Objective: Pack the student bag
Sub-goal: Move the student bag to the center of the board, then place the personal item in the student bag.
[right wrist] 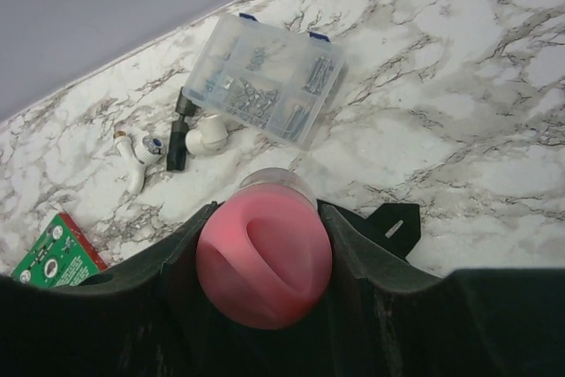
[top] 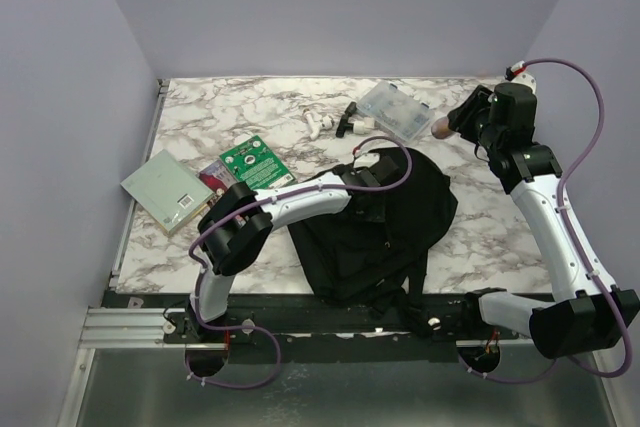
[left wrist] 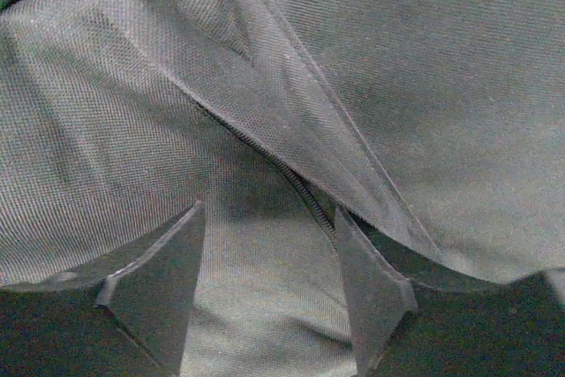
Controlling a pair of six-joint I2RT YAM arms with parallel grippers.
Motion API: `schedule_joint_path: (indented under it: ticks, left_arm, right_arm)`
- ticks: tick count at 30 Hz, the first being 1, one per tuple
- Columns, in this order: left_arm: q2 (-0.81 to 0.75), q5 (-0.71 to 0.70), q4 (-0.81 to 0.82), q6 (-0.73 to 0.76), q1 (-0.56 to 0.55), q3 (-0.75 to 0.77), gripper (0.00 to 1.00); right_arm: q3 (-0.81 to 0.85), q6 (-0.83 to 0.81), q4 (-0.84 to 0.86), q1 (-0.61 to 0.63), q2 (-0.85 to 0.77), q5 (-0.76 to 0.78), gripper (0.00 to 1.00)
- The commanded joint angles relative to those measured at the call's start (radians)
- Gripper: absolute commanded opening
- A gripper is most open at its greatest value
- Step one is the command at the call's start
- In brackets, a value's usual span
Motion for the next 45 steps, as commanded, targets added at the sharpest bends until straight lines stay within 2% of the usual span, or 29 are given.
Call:
schedule_joint_path:
  ticks: [1, 3, 5, 12, 16, 20, 25, 31, 35, 45]
  left_arm:
    - [-0.003, -0.107, -0.037, -0.101, -0.010, -0.005, 0.54]
    - [-0.022, -0.120, -0.035, -0.121, -0.010, -0.030, 0.43]
    - [-0.039, -0.127, -0.022, -0.140, -0.011, -0.064, 0.43]
    - [0.007, -0.106, -0.014, -0.157, 0.000, -0.053, 0.59]
    - [-0.009, -0.114, -0.003, -0.155, -0.003, -0.056, 0.63]
    - [-0.016, -0.128, 0.010, -0.147, 0.001, -0.053, 0.77]
    - [0.046, -0.121, 0.009, -0.134, 0.006, 0.000, 0.82]
    - [0.106, -0.112, -0.009, -0.152, 0.006, 0.007, 0.82]
    - [0.133, -0.104, -0.013, -0.162, 0.002, -0.005, 0.73]
    - [0.072, -0.159, 0.011, -0.055, -0.001, -0.003, 0.24]
  right_arm:
    - [0.014, 0.011, 0.025, -0.001, -0.016, -0.038, 0.01]
    - [0.007, 0.014, 0.030, -0.001, -0.018, -0.040, 0.01]
    - [0.006, 0.016, 0.025, -0.002, -0.013, -0.044, 0.01]
    - [-0.004, 0.023, 0.029, -0.001, -0.024, -0.063, 0.01]
    - [-0.029, 0.026, 0.047, -0.002, -0.034, -0.060, 0.01]
    - [-0.021, 0.023, 0.040, -0.001, -0.025, -0.065, 0.01]
    - [-0.033, 0.026, 0.045, -0.001, -0.026, -0.069, 0.01]
    - [-0.042, 0.027, 0.050, -0.002, -0.036, -0.062, 0.01]
    - [-0.042, 0.025, 0.052, -0.001, -0.042, -0.071, 0.01]
    - [-0.072, 0.028, 0.050, -0.001, -0.076, -0.099, 0.01]
